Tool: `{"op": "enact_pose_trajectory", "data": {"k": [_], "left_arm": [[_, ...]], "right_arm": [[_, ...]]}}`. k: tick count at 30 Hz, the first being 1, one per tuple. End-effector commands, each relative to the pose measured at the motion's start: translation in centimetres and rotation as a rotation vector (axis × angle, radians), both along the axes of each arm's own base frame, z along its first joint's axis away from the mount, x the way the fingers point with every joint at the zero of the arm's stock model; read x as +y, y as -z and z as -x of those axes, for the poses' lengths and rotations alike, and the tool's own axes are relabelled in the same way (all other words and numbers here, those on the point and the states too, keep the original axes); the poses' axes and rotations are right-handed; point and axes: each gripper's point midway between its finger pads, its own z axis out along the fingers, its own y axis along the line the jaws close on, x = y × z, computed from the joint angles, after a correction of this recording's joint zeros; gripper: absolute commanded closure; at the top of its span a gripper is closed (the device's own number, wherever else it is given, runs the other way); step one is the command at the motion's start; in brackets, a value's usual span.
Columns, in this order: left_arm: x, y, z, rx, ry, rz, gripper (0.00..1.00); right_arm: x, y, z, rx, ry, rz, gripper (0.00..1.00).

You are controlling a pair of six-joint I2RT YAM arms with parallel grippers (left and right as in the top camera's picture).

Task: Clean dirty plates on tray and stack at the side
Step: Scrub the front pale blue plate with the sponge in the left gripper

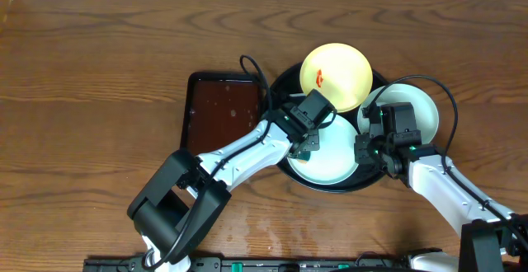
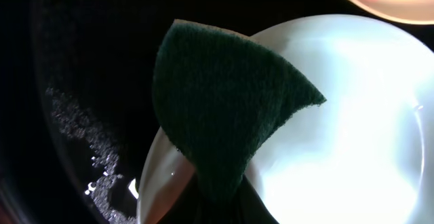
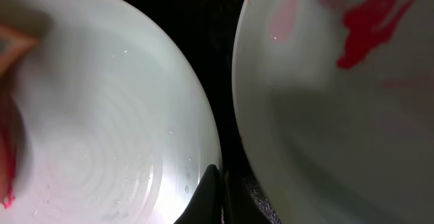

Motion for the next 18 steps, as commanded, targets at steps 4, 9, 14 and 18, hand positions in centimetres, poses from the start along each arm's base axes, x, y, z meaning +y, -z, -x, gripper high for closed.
{"op": "enact_pose_trajectory", "data": {"k": [4, 9, 14, 18], "left_arm": [[1.0, 2.1, 1.0, 0.033, -0.004, -0.043, 0.92], [1.0, 4.4, 2.0, 0.104, -0.017, -0.051, 0.93], [-0.3, 6.2, 4.3, 0.247, 0.024, 0.015, 0.92], [-1.3, 6.2, 5.6, 0.315, 0.048, 0.07, 0.92]], "right_arm": [[0.3, 0.1, 0.1, 0.007, -0.001, -0.008, 0.99], [0.3, 0.1, 0.1, 0.007, -0.001, -0.008, 0.99], [0.3, 0.1, 0.1, 0.007, 0.0, -0.008, 0.99], [0.3, 0.1, 0.1, 0.006, -0.001, -0.008, 0.99]]}}
